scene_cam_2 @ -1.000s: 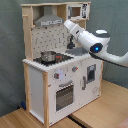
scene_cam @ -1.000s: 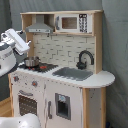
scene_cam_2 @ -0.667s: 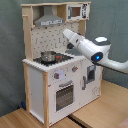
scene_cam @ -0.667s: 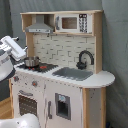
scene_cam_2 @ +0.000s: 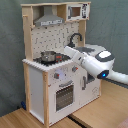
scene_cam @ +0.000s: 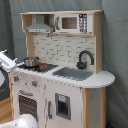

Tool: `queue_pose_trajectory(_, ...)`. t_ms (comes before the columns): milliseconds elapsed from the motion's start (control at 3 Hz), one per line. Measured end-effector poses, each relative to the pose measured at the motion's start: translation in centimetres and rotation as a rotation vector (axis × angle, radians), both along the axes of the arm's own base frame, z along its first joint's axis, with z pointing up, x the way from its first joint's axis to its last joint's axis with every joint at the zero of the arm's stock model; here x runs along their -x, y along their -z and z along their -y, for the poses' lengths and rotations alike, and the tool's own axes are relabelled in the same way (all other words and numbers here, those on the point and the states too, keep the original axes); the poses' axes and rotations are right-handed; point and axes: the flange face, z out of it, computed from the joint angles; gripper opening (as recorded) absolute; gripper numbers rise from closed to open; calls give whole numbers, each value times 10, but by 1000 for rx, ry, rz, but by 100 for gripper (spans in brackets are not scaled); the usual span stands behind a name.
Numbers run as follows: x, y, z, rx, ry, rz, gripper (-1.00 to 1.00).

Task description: Play with the kitchen

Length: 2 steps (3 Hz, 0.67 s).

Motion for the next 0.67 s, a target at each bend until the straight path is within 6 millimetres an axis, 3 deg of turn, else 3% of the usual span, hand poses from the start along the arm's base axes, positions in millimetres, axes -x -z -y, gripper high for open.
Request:
queue_pose_trajectory(333, 7, 44, 6, 48, -12, -64, 100)
queue_pose_trajectory(667, 15, 73, 16, 43, -37, -112, 100)
